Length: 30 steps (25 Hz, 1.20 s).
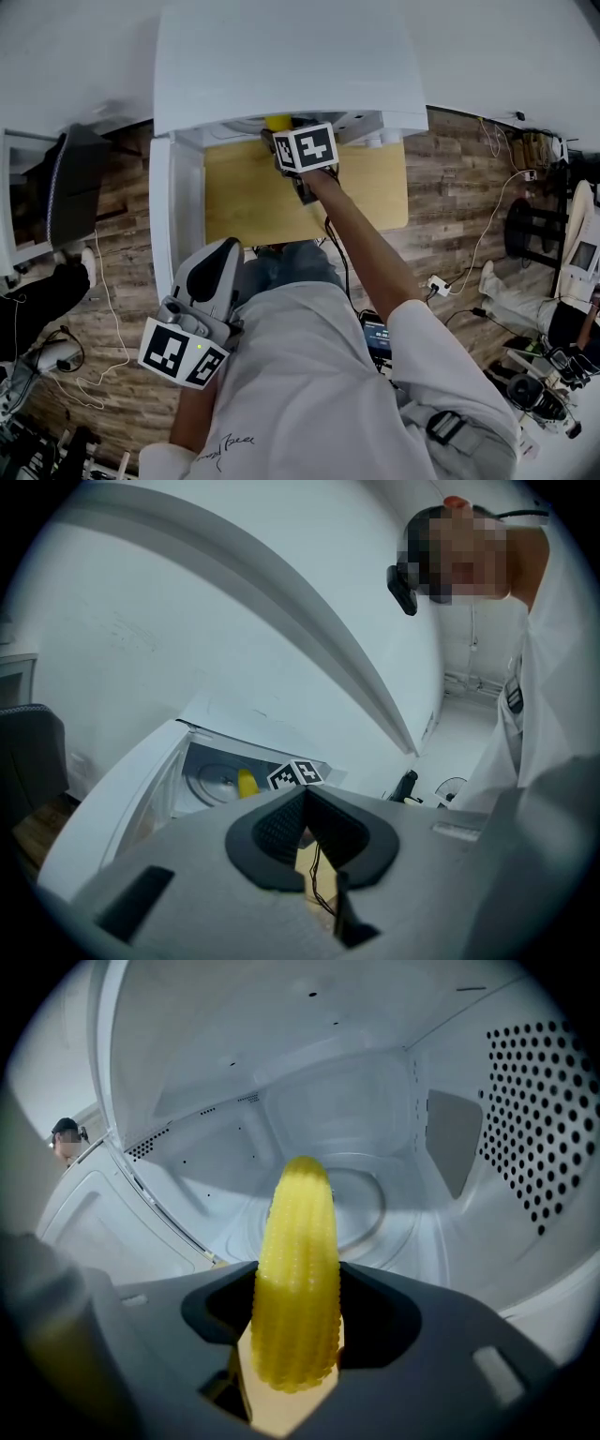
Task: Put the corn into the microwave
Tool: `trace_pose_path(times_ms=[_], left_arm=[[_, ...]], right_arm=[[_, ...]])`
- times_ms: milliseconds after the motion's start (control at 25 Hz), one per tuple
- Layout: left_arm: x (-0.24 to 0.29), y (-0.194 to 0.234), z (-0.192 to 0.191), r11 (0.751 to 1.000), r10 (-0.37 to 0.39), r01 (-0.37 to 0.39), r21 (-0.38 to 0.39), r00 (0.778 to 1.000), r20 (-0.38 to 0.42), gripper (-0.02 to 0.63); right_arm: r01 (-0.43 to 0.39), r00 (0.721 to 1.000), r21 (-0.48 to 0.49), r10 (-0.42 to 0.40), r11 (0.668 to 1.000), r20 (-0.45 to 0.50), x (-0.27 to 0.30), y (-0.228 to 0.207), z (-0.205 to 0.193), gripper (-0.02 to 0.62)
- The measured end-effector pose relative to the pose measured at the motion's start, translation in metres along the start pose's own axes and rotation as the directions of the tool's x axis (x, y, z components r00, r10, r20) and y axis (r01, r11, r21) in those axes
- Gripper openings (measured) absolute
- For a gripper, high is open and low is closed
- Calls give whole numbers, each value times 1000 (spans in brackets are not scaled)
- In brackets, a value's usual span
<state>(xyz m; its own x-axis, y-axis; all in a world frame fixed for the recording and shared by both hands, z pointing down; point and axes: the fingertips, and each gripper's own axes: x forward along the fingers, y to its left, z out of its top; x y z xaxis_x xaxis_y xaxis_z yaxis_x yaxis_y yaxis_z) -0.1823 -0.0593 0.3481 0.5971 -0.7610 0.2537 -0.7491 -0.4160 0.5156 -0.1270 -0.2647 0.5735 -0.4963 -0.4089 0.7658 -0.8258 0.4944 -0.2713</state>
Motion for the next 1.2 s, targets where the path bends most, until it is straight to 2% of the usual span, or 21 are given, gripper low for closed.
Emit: trace_pose_path(times_ms=[600,1200], left_arm=[[2,1,-5,1000,15,-15,-5,1000,-24,-12],[6,8,-2,999,32,-33,-11,999,-32,-12]], right_arm=[[35,998,11,-35,999,49,10,-10,15,261],[120,988,-74,-111,990,110,25,-15,28,261]])
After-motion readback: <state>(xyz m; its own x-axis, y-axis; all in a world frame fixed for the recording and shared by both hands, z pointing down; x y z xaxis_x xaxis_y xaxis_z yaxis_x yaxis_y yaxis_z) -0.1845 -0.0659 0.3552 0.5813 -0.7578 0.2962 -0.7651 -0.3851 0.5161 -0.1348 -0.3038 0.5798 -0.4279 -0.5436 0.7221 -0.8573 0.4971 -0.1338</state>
